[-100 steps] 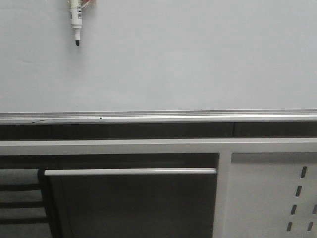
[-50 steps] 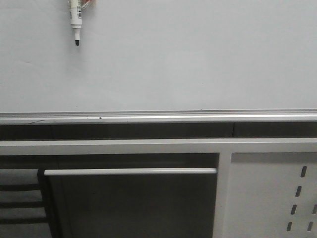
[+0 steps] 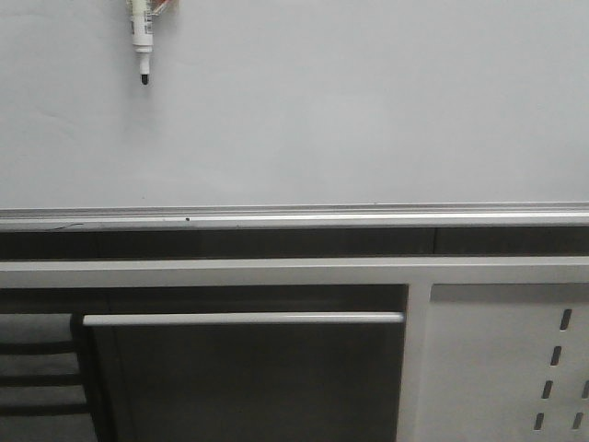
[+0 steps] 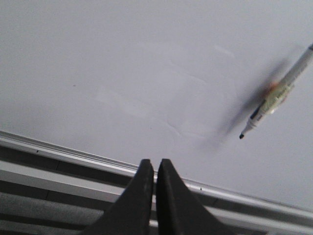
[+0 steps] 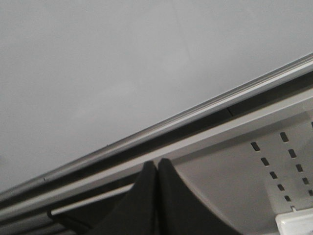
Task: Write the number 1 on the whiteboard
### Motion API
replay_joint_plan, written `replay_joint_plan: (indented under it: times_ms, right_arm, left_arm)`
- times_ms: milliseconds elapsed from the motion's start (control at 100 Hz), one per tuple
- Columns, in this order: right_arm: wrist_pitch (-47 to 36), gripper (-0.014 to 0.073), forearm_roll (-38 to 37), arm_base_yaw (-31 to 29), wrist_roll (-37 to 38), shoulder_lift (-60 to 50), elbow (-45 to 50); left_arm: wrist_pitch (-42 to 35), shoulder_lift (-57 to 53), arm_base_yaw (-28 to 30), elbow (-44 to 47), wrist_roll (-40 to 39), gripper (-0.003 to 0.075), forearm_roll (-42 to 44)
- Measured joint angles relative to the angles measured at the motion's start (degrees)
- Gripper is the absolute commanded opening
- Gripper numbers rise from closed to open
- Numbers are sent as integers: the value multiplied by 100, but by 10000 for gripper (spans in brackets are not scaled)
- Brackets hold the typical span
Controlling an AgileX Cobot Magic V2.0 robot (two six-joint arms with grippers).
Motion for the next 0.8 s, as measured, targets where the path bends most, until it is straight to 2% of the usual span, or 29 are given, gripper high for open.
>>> replay_joint_plan:
  times_ms: [130, 230, 420, 470, 510, 570, 630, 680, 730, 800]
  right_arm:
    - [663, -43, -80, 0, -649, 1010, -881]
    - [1011, -43, -103, 0, -1009, 1652, -1409]
    - [1196, -39, -126, 0, -1283, 2234, -1938]
    - [1256, -7, -114, 0, -1437, 2283, -2004]
    - [1310, 36, -72, 0, -1526, 2308, -2049]
    - [1386, 167, 25, 0, -1637, 2331, -2102]
    - [1443, 333, 81, 0, -1706, 2331, -2134]
    - [1465, 433, 104, 0, -1727, 2331, -2173]
    - [1470, 477, 129, 0, -1750, 2331, -2184]
    - [1479, 473, 127, 0, -1776, 2331, -2182]
  left_arm:
    - [754, 1045, 0, -844, 683, -20, 65]
    - [1248, 1656, 0, -1395, 896, -20, 85]
    - [1566, 2311, 0, -1911, 1001, -16, -27]
    - [1592, 2411, 0, -1979, 1100, 2, -124]
    - [1622, 2464, 0, -2024, 1265, 41, -241]
    - [1679, 2544, 0, -2066, 1553, 124, -461]
    - [1724, 2608, 0, -2083, 1824, 249, -786]
    - [1734, 2676, 0, -2092, 2046, 347, -1058]
    - [1734, 2741, 0, -2092, 2272, 426, -1333]
    - [1734, 2826, 0, -2092, 2670, 439, -1770]
